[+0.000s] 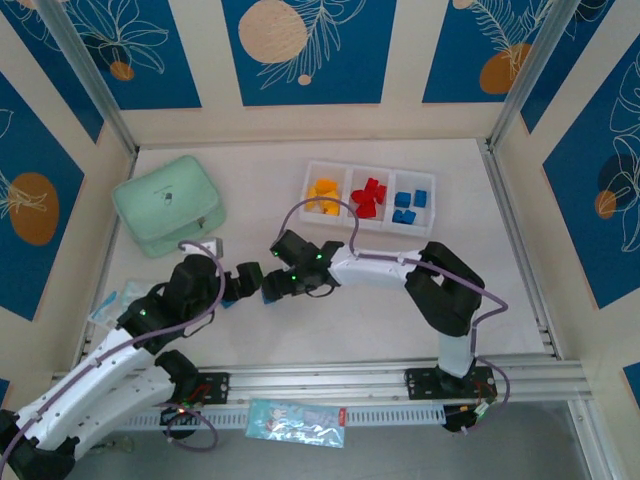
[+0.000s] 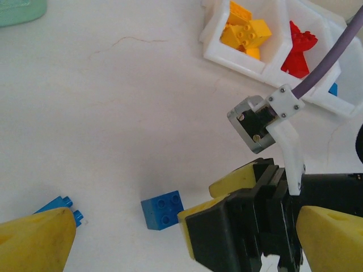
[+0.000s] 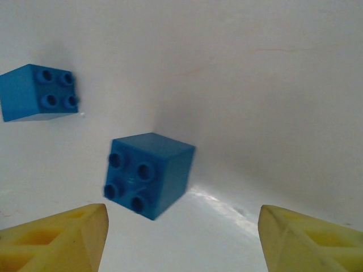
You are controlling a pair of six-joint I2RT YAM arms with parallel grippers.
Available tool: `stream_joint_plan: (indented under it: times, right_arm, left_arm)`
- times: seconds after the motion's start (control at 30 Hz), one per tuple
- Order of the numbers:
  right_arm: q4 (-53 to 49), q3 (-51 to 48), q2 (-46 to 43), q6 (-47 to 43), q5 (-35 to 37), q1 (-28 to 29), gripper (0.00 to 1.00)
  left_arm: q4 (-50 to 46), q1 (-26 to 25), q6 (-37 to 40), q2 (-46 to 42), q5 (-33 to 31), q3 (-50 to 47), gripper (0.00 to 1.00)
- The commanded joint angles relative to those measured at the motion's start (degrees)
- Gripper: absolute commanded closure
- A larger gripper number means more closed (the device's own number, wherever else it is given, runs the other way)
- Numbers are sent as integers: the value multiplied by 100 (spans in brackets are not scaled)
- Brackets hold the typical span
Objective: Sort the legos into containers by color
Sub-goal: Pick up the lego from the bottom-center of the table.
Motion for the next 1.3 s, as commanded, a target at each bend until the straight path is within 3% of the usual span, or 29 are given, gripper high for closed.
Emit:
stream_joint_plan:
  times: [0.0, 0.37, 1.0, 1.27]
  right_arm:
    - [208, 222, 224, 133, -182, 106, 28]
    - [-47, 586, 745, -25, 248, 144, 30]
    - [-341, 630, 508, -396, 928, 196, 66]
    - [-450, 217, -384, -353, 1010, -109, 68]
  left_arm:
    - [-161, 60, -68, -56, -174, -66, 1]
    - [-40, 74, -122, -21, -203, -127, 1]
    - [-11, 82, -72, 60, -193, -37, 1]
    - [92, 78, 135, 149, -46, 161, 1]
